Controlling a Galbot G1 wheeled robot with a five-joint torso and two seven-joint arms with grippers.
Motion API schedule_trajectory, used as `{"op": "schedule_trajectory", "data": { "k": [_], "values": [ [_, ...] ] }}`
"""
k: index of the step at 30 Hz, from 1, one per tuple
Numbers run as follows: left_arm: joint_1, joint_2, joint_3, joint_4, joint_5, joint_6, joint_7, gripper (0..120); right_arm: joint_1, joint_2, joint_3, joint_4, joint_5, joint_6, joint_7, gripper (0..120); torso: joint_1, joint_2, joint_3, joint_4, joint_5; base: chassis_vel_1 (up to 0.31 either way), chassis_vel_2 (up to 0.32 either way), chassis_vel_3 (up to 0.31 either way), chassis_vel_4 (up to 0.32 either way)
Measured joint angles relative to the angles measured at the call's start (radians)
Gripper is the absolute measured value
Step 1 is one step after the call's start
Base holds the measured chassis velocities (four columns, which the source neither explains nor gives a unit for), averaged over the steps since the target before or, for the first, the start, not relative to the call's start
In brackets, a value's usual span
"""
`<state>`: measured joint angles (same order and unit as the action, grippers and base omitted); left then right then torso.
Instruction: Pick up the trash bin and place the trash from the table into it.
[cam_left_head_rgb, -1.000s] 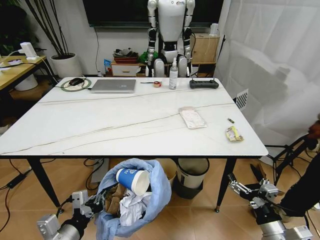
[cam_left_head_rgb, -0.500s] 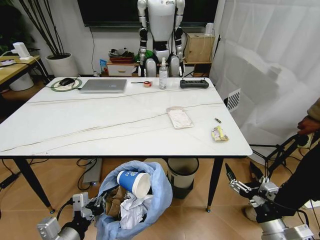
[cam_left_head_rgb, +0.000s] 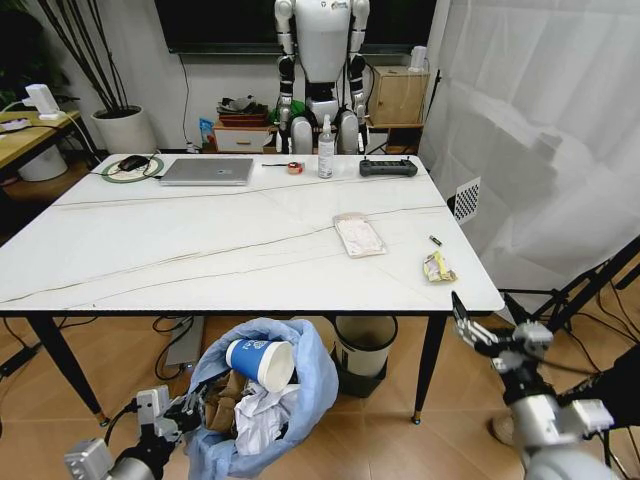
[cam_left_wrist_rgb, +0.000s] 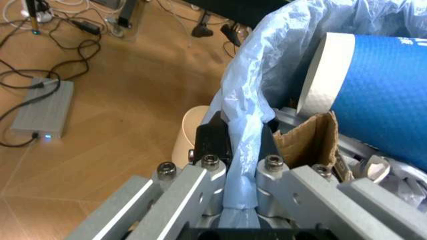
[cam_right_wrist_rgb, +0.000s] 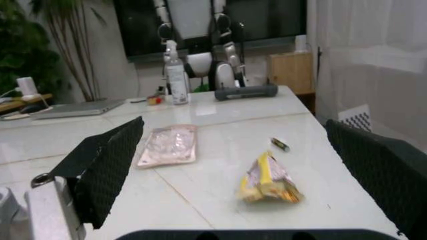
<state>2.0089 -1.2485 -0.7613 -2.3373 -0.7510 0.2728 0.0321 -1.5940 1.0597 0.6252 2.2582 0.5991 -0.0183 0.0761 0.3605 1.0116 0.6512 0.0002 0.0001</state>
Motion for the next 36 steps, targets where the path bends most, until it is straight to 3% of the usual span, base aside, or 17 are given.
{"op": "schedule_trajectory", "data": {
  "k": [4, 11, 21, 36],
  "values": [
    [0.012, -0.002, -0.003, -0.015, 0.018, -0.001, -0.001, 0, 0.095, -0.060, -0.011, -0.029, 0.099, -0.066, 0.036, 100, 0.000, 0.000, 0.000, -0.0001, -0.0001, 0.000, 0.000, 0.000, 0.000],
    [0.040, -0.008, -0.016, -0.032, 0.016, -0.001, -0.006, 0, 0.203, -0.128, -0.075, -0.108, 0.092, -0.098, 0.083, 100, 0.000, 0.000, 0.000, -0.0001, 0.0001, 0.000, 0.000, 0.000, 0.000],
    [0.043, -0.030, -0.024, -0.039, 0.018, -0.001, -0.011, 0, 0.465, -0.135, -0.151, -0.215, 0.161, -0.279, 0.056, 100, 0.000, 0.000, 0.000, 0.0000, -0.0002, 0.000, 0.000, 0.000, 0.000],
    [0.043, -0.030, -0.040, -0.041, 0.004, -0.003, -0.018, 0, 0.677, -0.140, -0.256, -0.435, 0.246, -0.465, 0.036, 100, 0.000, 0.000, 0.000, -0.0001, -0.0001, 0.000, 0.000, 0.000, 0.000]
  ]
}}
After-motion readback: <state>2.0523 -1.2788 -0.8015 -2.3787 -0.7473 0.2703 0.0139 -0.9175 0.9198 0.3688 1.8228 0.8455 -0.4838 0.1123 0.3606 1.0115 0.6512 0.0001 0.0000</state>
